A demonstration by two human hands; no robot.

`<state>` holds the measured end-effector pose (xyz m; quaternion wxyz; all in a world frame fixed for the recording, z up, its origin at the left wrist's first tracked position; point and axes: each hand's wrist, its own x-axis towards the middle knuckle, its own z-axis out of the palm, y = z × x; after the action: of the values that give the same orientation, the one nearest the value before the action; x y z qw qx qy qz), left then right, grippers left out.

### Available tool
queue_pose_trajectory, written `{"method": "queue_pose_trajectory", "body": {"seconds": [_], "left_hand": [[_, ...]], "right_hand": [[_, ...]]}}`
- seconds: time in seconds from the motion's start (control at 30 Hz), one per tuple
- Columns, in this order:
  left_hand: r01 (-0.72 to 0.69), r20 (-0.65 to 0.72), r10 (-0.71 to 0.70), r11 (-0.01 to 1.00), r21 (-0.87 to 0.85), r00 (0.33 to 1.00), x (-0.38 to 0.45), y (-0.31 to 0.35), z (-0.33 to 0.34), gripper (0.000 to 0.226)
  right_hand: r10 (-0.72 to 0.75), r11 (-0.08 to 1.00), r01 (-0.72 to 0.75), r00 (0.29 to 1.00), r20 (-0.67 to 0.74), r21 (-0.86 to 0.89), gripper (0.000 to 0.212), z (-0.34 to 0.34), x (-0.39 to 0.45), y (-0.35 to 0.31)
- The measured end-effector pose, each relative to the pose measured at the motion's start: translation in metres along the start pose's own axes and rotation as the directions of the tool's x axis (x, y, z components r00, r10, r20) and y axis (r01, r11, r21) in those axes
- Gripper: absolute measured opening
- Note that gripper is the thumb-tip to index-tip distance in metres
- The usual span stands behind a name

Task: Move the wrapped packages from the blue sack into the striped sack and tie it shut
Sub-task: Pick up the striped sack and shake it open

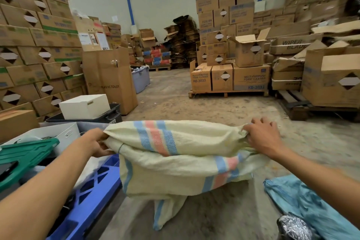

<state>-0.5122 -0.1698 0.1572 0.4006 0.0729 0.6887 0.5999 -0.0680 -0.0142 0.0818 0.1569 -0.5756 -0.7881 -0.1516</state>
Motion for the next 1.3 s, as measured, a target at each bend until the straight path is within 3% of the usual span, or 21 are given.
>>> {"method": "queue_pose_trajectory", "body": {"seconds": [0.07, 0.17, 0.2, 0.27, 0.33, 0.4, 0.43, 0.53, 0.57, 0.6, 0.63, 0.7, 0.73, 0.77, 0.83, 0.93, 1.0, 1.07, 1.1, 1.17, 1.3], "left_hand": [[0.073, 0.042, -0.072, 0.997, -0.012, 0.996, -0.005, -0.005, -0.006, 0.018], [0.069, 0.148, -0.076, 0.996, 0.052, 0.986, -0.005, -0.018, -0.017, 0.015], [0.037, 0.179, -0.056, 0.993, 0.112, 0.982, -0.002, -0.021, -0.021, 0.011], [-0.069, 0.246, 0.017, 0.976, 0.204, 0.969, 0.007, -0.023, -0.034, 0.01], [-0.118, 0.322, 0.047, 0.972, 0.203, 0.945, 0.003, -0.023, -0.045, 0.007], [-0.107, 0.408, 0.053, 0.988, 0.11, 0.911, -0.003, -0.024, -0.052, 0.028], [-0.117, 0.45, 0.093, 0.993, 0.027, 0.888, -0.006, -0.024, -0.052, 0.039], [-0.204, 0.455, 0.255, 0.966, -0.159, 0.853, -0.01, -0.016, -0.042, 0.037], [-0.245, 0.438, 0.301, 0.953, -0.181, 0.847, -0.009, -0.011, -0.04, 0.029], [-0.278, 0.432, 0.329, 0.944, -0.179, 0.84, -0.008, -0.005, -0.037, 0.025], [-0.308, 0.432, 0.335, 0.942, -0.135, 0.837, -0.005, 0.001, -0.035, 0.024], [-0.409, 0.418, 0.318, 0.9, 0.149, 0.851, 0.003, 0.009, -0.036, 0.024], [-0.477, 0.403, 0.328, 0.802, 0.358, 0.854, 0.006, 0.011, -0.036, 0.024], [-0.526, 0.364, 0.382, 0.67, 0.524, 0.849, 0.013, 0.013, -0.037, 0.024], [-0.56, 0.255, 0.55, 0.506, 0.657, 0.795, 0.023, 0.014, -0.036, 0.025], [-0.522, 0.087, 0.657, 0.505, 0.688, 0.749, 0.034, 0.016, -0.029, 0.022], [-0.451, -0.04, 0.618, 0.614, 0.647, 0.785, 0.045, 0.023, -0.019, 0.031], [-0.354, -0.083, 0.397, 0.881, 0.314, 0.914, 0.046, 0.037, 0.002, 0.035], [-0.265, -0.022, 0.27, 0.956, 0.126, 0.963, 0.043, 0.048, 0.013, 0.032], [-0.102, 0.056, 0.108, 0.99, -0.098, 0.993, 0.02, 0.07, 0.035, 0.023], [-0.093, 0.168, 0.156, 0.938, -0.333, 0.973, -0.031, 0.122, 0.083, 0.043]], "right_hand": [[0.187, 0.982, -0.188, 0.982, 0.038, 0.029, 0.023, 0.001, 0.007, 0.006], [0.351, 0.799, -0.444, 0.892, 0.285, 0.405, 0.019, -0.001, 0.023, 0.007], [0.391, 0.649, -0.547, 0.836, 0.386, 0.528, 0.022, -0.004, 0.028, 0.008], [0.373, 0.205, -0.691, 0.71, 0.597, 0.693, 0.024, -0.009, 0.035, 0.016], [0.305, -0.142, -0.725, 0.616, 0.726, 0.674, 0.027, -0.019, 0.03, 0.023], [0.275, -0.301, -0.712, 0.572, 0.772, 0.635, 0.026, -0.031, 0.024, 0.026], [0.272, -0.319, -0.706, 0.571, 0.775, 0.632, 0.022, -0.035, 0.019, 0.025], [0.238, -0.199, -0.705, 0.639, 0.731, 0.681, 0.016, -0.047, 0.01, 0.02], [0.192, -0.151, -0.693, 0.68, 0.708, 0.705, 0.021, -0.046, 0.007, 0.023], [0.182, -0.016, -0.673, 0.725, 0.664, 0.739, 0.026, -0.045, 0.005, 0.027], [0.15, 0.009, -0.647, 0.755, 0.639, 0.762, 0.025, -0.045, 0.002, 0.031], [-0.088, -0.178, -0.636, 0.77, 0.632, 0.751, 0.028, -0.049, -0.003, 0.038], [-0.204, -0.234, -0.657, 0.754, 0.625, 0.717, 0.038, -0.052, -0.005, 0.04], [-0.265, -0.172, -0.666, 0.741, 0.617, 0.726, 0.04, -0.052, -0.003, 0.045], [-0.324, 0.123, -0.571, 0.75, 0.577, 0.812, 0.043, -0.054, 0.003, 0.045], [-0.251, 0.645, -0.172, 0.873, 0.419, 0.745, 0.05, -0.045, 0.015, 0.033], [-0.126, 0.864, 0.019, 0.975, 0.18, 0.502, 0.036, -0.035, 0.02, 0.021], [0.046, 0.966, -0.034, 0.998, -0.043, 0.257, 0.034, -0.024, 0.022, 0.011], [0.143, 0.954, -0.112, 0.985, -0.094, 0.279, 0.037, -0.021, 0.024, 0.007], [0.318, 0.822, -0.238, 0.945, -0.071, 0.517, 0.039, -0.026, 0.033, -0.002], [0.6, 0.343, -0.348, 0.796, 0.081, 0.873, 0.03, -0.055, 0.062, -0.011]]}}
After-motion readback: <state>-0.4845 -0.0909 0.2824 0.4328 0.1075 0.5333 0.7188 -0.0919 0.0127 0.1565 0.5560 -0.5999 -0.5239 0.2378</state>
